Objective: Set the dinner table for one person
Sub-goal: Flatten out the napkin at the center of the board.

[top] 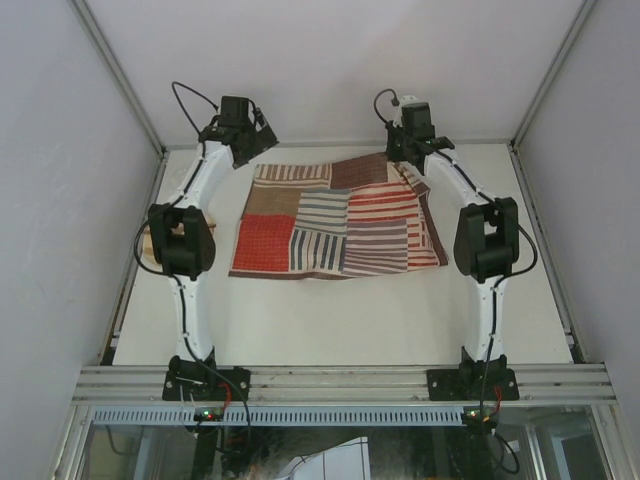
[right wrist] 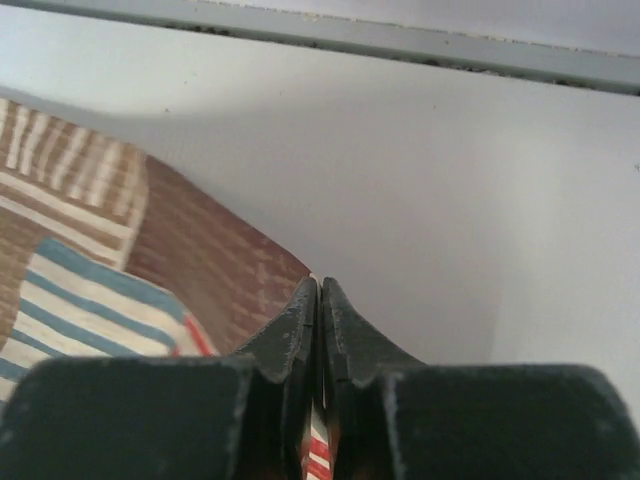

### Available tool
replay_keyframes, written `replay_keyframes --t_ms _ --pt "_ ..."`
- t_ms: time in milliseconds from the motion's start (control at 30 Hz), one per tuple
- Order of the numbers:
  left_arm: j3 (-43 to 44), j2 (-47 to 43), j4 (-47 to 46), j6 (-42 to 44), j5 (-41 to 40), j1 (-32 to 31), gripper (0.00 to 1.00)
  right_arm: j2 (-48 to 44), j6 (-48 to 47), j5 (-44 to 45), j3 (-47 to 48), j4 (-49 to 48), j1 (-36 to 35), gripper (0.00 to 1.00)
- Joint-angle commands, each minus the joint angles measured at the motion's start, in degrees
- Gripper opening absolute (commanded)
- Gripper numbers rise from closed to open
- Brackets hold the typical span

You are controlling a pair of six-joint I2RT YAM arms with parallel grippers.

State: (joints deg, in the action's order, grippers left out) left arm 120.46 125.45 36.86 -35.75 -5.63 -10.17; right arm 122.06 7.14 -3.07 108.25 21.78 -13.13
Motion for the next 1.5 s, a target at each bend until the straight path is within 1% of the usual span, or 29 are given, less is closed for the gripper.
replay_keyframes --t_ms 0,33,67,100,133,200,267,300,433,500,567,700,767,833,900,967,1100,1267,1400,1467 --pt "5.6 0.8 -0.8 0.3 -0.6 0.2 1.00 2.2 -1.8 1.9 6.2 -3.9 0.7 0.07" --pt "5.4 0.8 -0.9 0.3 -0.6 0.3 1.00 2.9 -1.9 2.4 6.9 -3.7 0.7 0.10" --pt "5.0 0.7 -0.9 0.3 -0.7 0.2 1.00 3.2 -2.2 2.7 7.3 -3.6 0.6 0.17" --pt "4.6 0.4 -1.0 0.3 -0.8 0.2 1.00 3.5 -2.4 3.1 7.4 -3.8 0.6 0.25" --pt "3.8 0.0 -1.1 0.2 -0.8 0.3 1.00 3.7 -2.5 3.6 7.5 -4.2 0.5 0.31" --pt "1.3 -1.7 -2.5 0.0 -0.1 0.2 1.00 4.2 -2.5 4.1 8.3 -4.3 0.4 0.46" --pt "-1.7 -3.5 -4.6 -0.7 0.6 0.2 1.00 4.4 -2.4 4.9 9.2 -3.8 0.4 0.56" --pt "-3.3 -4.5 -5.4 -1.0 1.0 0.2 1.00 4.2 -2.4 5.5 9.3 -3.7 0.3 0.59" --pt "-8.5 -7.8 -8.3 -1.4 3.3 -0.6 1.00 1.9 -0.4 6.8 9.1 -1.1 0.1 0.59" --pt "-10.3 -9.0 -8.5 -0.7 3.7 -1.6 1.00 -0.5 1.5 7.3 6.9 1.2 -0.3 0.58" --pt "-13.3 -10.5 -8.9 0.1 3.5 -2.9 1.00 -4.8 3.3 8.8 -0.3 -0.1 -1.4 0.58" --pt "-19.9 -14.4 -9.8 2.7 0.3 -6.7 1.00 -16.0 8.2 8.9 -21.2 -9.3 -2.8 0.58" --pt "-24.0 -16.4 -10.3 4.0 -1.5 -9.1 1.00 -21.1 12.1 8.4 -31.5 -12.6 -2.7 0.58" --pt "-29.7 -18.7 -12.5 5.0 -3.2 -11.1 1.00 -25.9 13.9 9.5 -38.8 -14.9 -3.7 0.57" --pt "-35.2 -20.2 -15.1 5.5 -3.6 -12.8 1.00 -30.1 13.9 13.1 -43.9 -15.5 -6.1 0.57" --pt "-38.7 -20.5 -16.6 5.3 -3.1 -14.2 1.00 -34.1 13.9 17.7 -47.5 -15.3 -8.6 0.57" --pt "-43.7 -21.2 -17.5 5.1 -3.0 -17.1 1.00 -39.9 15.7 19.9 -54.4 -16.6 -11.1 0.57" --pt "-47.6 -23.1 -17.8 5.7 -5.2 -21.2 1.00 -45.4 19.6 20.7 -63.2 -20.3 -9.2 0.57" --pt "-49.5 -23.6 -17.6 6.2 -6.4 -22.7 1.00 -49.0 24.7 19.0 -71.0 -25.6 -3.2 0.56" --pt "-50.3 -23.5 -18.0 6.1 -6.5 -23.1 1.00 -50.2 27.1 19.0 -73.8 -26.4 -0.2 0.56"
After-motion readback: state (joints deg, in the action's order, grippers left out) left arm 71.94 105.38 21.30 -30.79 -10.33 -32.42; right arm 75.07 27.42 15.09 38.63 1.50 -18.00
